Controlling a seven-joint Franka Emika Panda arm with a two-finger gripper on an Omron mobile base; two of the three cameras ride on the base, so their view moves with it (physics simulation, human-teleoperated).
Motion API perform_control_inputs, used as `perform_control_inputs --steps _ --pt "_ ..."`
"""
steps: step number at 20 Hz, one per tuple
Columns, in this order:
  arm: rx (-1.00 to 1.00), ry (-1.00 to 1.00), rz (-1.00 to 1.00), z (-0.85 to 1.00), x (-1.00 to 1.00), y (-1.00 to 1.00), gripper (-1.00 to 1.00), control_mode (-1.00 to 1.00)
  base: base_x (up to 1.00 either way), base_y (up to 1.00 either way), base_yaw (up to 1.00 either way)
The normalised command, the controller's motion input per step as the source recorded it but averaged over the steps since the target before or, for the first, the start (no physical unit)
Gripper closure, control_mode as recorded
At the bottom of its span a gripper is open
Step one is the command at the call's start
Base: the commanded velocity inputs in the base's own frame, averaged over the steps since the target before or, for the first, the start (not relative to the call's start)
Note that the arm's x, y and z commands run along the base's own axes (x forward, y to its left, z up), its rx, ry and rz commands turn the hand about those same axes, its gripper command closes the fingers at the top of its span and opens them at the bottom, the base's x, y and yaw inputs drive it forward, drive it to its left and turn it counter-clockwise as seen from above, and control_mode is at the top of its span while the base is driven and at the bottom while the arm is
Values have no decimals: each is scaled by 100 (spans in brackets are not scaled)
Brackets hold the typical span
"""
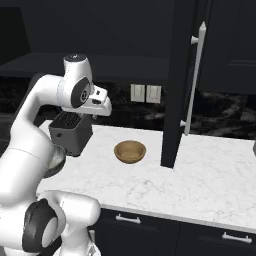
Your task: Pick up the bowls on the counter and stack them on top of one another in the open cabinet. Place the smaller bowl on top of the larger bowl.
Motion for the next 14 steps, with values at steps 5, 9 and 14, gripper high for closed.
perform_control_inputs --steps 5,9,14 --pt "19 0 -20 -37 -14 -71 -100 -100 0 0 0" --pt "33 6 -37 -69 5 -100 -100 -100 0 0 0" --pt "27 20 -38 -50 71 -81 -100 -100 0 0 0"
